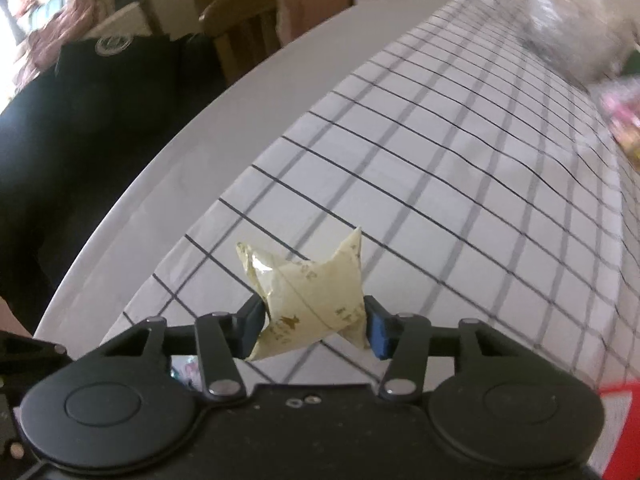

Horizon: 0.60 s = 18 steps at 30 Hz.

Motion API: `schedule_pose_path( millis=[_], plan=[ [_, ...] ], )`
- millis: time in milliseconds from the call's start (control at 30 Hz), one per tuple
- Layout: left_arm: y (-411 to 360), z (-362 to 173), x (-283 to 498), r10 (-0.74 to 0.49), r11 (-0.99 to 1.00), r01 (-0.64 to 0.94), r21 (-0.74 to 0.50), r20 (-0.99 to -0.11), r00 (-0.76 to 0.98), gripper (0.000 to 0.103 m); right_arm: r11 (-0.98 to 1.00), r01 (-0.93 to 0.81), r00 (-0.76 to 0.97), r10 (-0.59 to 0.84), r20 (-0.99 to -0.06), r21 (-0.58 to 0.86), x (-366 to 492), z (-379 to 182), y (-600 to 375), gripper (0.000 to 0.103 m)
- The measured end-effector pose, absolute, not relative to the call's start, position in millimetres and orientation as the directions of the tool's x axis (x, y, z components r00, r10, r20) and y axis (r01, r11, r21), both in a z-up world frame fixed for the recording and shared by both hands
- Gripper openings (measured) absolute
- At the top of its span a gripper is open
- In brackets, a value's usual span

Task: Organize snacks
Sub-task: 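Carry both snacks into the red box and lower them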

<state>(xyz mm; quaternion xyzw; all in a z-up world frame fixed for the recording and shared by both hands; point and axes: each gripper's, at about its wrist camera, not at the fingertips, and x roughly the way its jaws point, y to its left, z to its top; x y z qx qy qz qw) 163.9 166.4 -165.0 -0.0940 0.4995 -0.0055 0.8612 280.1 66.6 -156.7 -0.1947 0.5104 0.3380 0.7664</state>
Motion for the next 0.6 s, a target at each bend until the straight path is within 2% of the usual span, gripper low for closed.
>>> schedule_pose_path(
  millis=[600],
  plan=[
    [108.3,-116.5,151.9,-0.176,0.984,0.062,-0.169,-0.828,0.532,0.012,0.854,-0.502,0.358,0.35,-0.866,0.137,214.9,-80.1,-70.2,0.05]
  ],
)
